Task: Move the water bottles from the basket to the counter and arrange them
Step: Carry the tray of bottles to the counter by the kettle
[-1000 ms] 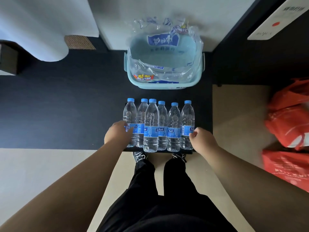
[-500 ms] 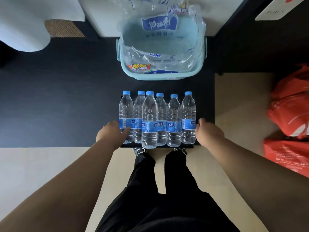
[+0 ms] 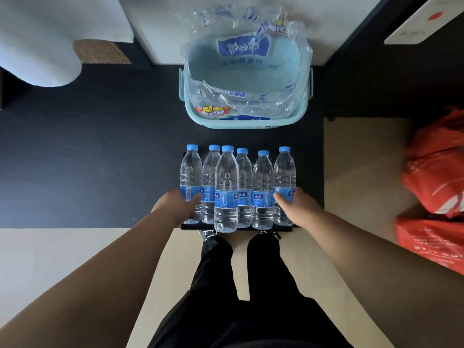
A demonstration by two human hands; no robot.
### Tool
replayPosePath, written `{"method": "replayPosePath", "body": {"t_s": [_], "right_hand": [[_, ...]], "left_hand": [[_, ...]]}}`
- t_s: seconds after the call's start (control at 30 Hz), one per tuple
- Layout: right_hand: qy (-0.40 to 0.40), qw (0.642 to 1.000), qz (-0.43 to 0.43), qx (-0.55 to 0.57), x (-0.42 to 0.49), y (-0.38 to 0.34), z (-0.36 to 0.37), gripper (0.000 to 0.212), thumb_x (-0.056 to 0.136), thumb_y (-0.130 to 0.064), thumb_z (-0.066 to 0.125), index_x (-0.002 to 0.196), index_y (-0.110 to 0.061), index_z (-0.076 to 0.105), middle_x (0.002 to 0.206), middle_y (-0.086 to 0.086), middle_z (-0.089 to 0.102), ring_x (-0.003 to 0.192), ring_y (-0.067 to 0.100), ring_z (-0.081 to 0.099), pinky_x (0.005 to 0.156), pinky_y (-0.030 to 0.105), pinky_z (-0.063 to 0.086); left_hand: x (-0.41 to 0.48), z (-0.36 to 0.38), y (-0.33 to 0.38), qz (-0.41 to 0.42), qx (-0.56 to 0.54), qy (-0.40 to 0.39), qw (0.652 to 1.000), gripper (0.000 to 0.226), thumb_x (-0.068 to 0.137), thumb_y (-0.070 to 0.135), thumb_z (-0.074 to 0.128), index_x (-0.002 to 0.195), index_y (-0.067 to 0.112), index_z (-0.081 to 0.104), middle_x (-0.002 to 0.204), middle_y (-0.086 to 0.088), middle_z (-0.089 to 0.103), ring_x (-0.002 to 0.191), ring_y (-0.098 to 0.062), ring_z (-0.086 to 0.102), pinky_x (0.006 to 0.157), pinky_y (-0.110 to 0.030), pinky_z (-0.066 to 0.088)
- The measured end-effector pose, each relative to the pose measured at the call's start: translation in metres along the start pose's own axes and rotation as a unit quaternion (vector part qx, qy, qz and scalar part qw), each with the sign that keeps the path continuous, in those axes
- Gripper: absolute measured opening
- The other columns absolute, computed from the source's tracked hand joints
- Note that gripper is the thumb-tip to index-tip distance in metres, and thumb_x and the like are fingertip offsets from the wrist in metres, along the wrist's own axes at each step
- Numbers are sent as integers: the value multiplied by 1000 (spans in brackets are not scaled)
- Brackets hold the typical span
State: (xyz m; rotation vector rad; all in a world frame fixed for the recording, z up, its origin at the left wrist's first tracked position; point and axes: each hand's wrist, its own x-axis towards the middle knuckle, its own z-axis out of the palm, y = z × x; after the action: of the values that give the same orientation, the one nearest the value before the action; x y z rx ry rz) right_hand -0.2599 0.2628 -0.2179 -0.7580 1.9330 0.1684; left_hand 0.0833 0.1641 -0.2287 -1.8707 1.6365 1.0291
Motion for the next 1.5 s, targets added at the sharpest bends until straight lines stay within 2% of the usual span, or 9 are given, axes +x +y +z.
{"method": "replayPosePath", "body": {"t_s": [0.1, 0.2, 0.3, 0.4, 0.53, 0.77, 0.93, 1.13, 1.5], "right_hand": [[56, 994, 39, 80, 5, -9, 16, 70, 88, -70, 60, 118, -7, 58, 116, 17, 65, 88, 30, 71, 61, 33, 51], [56, 977, 113, 172, 9, -18, 23, 83, 85, -73, 63, 136, -9, 53, 131, 18, 60, 94, 29, 68, 64, 35, 51], [43, 963, 143, 224, 14, -16, 20, 86, 78, -75, 68, 135, -11, 55, 121, 14, 64, 81, 22, 61, 66, 36, 49], [20, 948, 161, 273, 21, -15, 13, 101, 71, -78, 71, 141, -8, 51, 118, 9, 64, 94, 23, 61, 82, 44, 50], [3, 943, 185, 278, 26, -21, 10, 127, 56, -92, 67, 152, -14, 38, 121, 6, 57, 93, 22, 55, 76, 42, 41], [7, 935, 155, 320, 25, -19, 13, 120, 66, -93, 61, 152, -15, 31, 127, 10, 56, 102, 25, 56, 86, 45, 46], [52, 933, 105, 340, 4, -12, 22, 87, 74, -75, 75, 130, -17, 43, 106, 8, 66, 91, 23, 67, 78, 41, 58], [94, 930, 34, 354, -29, -22, 16, 65, 72, -74, 76, 104, -20, 62, 93, 4, 72, 72, 18, 66, 59, 31, 48], [110, 946, -65, 297, -103, -85, -27, 68, 67, -80, 73, 105, -24, 63, 96, -1, 73, 83, 18, 71, 62, 31, 48]], "left_hand": [[-2, 5, 10, -54, -50, 26, 997, 62, 80, 80, 53, 91, 21, 66, 72, 1, 67, 58, -14, 64, 47, -24, 44], [-4, 13, 22, -126, -143, 23, 981, 83, 72, 84, 59, 113, 12, 61, 105, -8, 65, 72, -19, 65, 55, -30, 51], [-3, 14, 27, -178, -222, -2, 959, 112, 63, 88, 64, 141, 8, 47, 130, -14, 56, 94, -26, 66, 70, -38, 57], [1, 9, 26, -200, -299, -26, 933, 128, 48, 92, 67, 142, 9, 47, 131, -14, 59, 102, -30, 68, 80, -43, 60], [5, 7, 23, -199, -338, -30, 919, 135, 40, 92, 70, 146, 13, 40, 136, -10, 54, 114, -34, 61, 93, -55, 55], [0, 14, 24, -193, -407, 17, 893, 109, 39, 85, 78, 119, 21, 43, 107, -4, 61, 93, -26, 65, 89, -52, 57], [-15, 19, 17, -174, -446, 36, 877, 97, 40, 82, 83, 110, 25, 47, 105, -1, 64, 90, -22, 68, 80, -46, 60], [-43, -1, 12, -135, -457, 61, 877, 82, 49, 77, 84, 106, 27, 53, 98, 2, 69, 81, -15, 71, 57, -30, 53], [-112, -68, -11, -121, -533, 88, 833, 90, 51, 71, 88, 118, 21, 54, 104, -2, 71, 84, -22, 76, 74, -45, 65]]}}
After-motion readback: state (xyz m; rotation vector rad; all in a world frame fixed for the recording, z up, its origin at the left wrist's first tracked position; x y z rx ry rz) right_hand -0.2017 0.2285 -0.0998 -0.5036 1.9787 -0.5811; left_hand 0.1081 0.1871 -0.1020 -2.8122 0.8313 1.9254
